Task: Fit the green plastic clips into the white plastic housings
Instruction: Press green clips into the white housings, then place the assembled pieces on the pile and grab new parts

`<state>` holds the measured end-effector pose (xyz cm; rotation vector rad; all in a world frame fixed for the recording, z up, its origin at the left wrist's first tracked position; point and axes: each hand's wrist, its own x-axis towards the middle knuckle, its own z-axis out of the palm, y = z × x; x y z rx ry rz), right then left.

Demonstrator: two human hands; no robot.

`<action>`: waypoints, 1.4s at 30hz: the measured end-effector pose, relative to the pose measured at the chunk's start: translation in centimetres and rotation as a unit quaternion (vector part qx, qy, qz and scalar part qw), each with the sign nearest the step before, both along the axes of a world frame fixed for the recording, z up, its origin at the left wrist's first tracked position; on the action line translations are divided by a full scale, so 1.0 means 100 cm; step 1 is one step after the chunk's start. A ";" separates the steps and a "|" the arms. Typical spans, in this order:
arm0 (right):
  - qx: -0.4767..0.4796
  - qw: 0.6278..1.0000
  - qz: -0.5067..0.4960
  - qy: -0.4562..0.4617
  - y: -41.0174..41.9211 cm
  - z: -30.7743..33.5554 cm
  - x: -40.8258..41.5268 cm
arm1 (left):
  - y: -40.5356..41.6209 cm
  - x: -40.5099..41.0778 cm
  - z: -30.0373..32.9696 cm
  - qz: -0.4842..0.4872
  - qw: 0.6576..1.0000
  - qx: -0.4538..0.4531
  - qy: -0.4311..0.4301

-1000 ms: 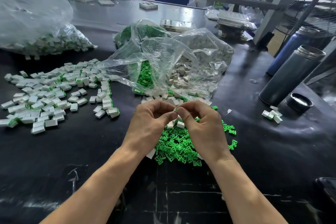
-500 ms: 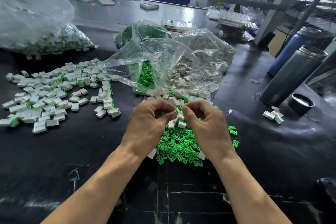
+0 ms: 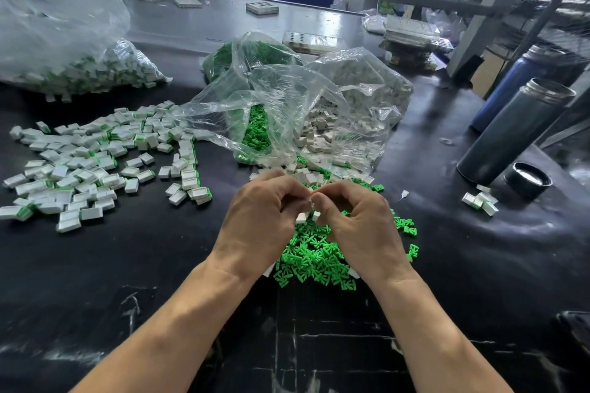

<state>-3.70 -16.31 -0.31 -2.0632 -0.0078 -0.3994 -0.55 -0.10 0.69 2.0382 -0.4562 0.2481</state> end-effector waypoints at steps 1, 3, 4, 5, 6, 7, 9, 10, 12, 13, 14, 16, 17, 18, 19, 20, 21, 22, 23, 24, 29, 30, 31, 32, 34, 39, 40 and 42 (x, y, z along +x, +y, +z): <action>0.001 1.000 -0.001 0.000 0.001 -0.001 0.000 | 0.000 0.000 0.000 0.002 1.000 0.002 -0.001; -0.013 1.000 -0.004 -0.010 0.003 -0.002 0.001 | 0.000 -0.001 0.001 0.007 1.000 0.003 0.000; -0.026 0.999 -0.009 -0.018 0.004 -0.003 0.002 | -0.001 -0.001 0.001 0.010 1.000 0.001 0.003; -0.037 0.999 -0.020 -0.025 0.005 -0.003 0.002 | -0.002 -0.001 0.002 0.012 1.000 -0.002 0.007; -0.041 0.998 -0.036 -0.027 0.004 -0.003 0.004 | -0.003 -0.002 0.002 0.014 1.000 -0.005 0.009; -0.033 0.998 -0.057 -0.024 0.003 -0.003 0.005 | -0.003 -0.003 0.003 0.016 1.000 -0.005 0.009; 0.015 0.996 -0.087 -0.013 -0.004 -0.002 0.008 | -0.004 -0.003 0.003 0.022 1.000 -0.005 0.010; 0.042 0.996 -0.084 -0.010 -0.006 -0.002 0.008 | -0.003 -0.003 0.003 0.025 1.000 -0.010 0.016; 0.075 0.996 -0.041 -0.007 -0.007 0.000 0.004 | -0.002 -0.001 0.003 0.027 0.999 -0.027 0.029; 0.079 0.997 -0.016 -0.003 -0.005 0.000 0.002 | -0.001 0.000 0.003 0.025 0.998 -0.035 0.036; 0.078 0.997 0.003 0.001 -0.003 0.000 0.001 | 0.000 0.000 0.003 0.021 0.998 -0.042 0.043; 0.077 0.997 0.019 0.008 0.000 -0.001 0.001 | 0.001 0.001 0.002 0.011 0.997 -0.050 0.052; 0.079 0.997 0.022 0.010 0.000 -0.001 0.001 | 0.001 0.002 0.002 0.006 0.997 -0.051 0.055; 0.080 0.996 0.024 0.012 0.000 -0.002 0.001 | 0.001 0.002 0.002 0.002 0.997 -0.049 0.057; 0.074 0.997 0.026 0.013 0.000 -0.002 0.002 | 0.001 0.002 0.002 -0.002 0.997 -0.047 0.058; 0.063 0.998 0.027 0.011 0.000 -0.002 0.002 | 0.001 0.002 0.001 -0.006 0.997 -0.047 0.059; 0.050 0.998 0.028 0.009 0.000 -0.002 0.001 | 0.001 0.002 0.001 -0.009 0.997 -0.048 0.059; 0.040 0.999 0.028 0.008 0.000 -0.001 0.001 | 0.001 0.002 0.001 -0.011 0.997 -0.050 0.060; 0.033 0.999 0.031 0.009 0.000 0.000 0.001 | 0.001 0.002 0.001 -0.014 0.997 -0.051 0.061; 0.028 0.999 0.035 0.010 0.000 0.000 0.001 | 0.002 0.002 0.001 -0.017 0.997 -0.052 0.063; 0.005 0.999 0.040 0.008 -0.001 0.002 0.001 | 0.004 0.002 0.003 -0.030 0.995 -0.054 0.083; 0.007 0.999 0.041 0.012 -0.001 0.003 0.001 | 0.004 0.002 0.004 -0.033 0.994 -0.055 0.087; 0.010 0.999 0.041 0.015 -0.001 0.003 0.000 | 0.005 0.002 0.005 -0.035 0.994 -0.055 0.093; 0.012 0.999 0.041 0.017 -0.001 0.004 0.000 | 0.005 0.002 0.005 -0.035 0.993 -0.054 0.099; 0.025 0.999 0.023 0.012 -0.007 0.005 0.002 | 0.008 0.003 0.006 -0.026 0.992 -0.050 0.108; 0.066 0.998 0.008 0.009 -0.017 0.008 0.002 | 0.010 0.007 0.008 -0.011 0.989 -0.073 0.125; 0.069 0.997 0.018 0.015 -0.014 0.007 0.001 | 0.008 0.006 0.007 -0.014 0.989 -0.076 0.127; 0.081 0.996 0.036 0.020 -0.009 0.005 0.000 | 0.006 0.006 0.006 -0.016 0.989 -0.077 0.125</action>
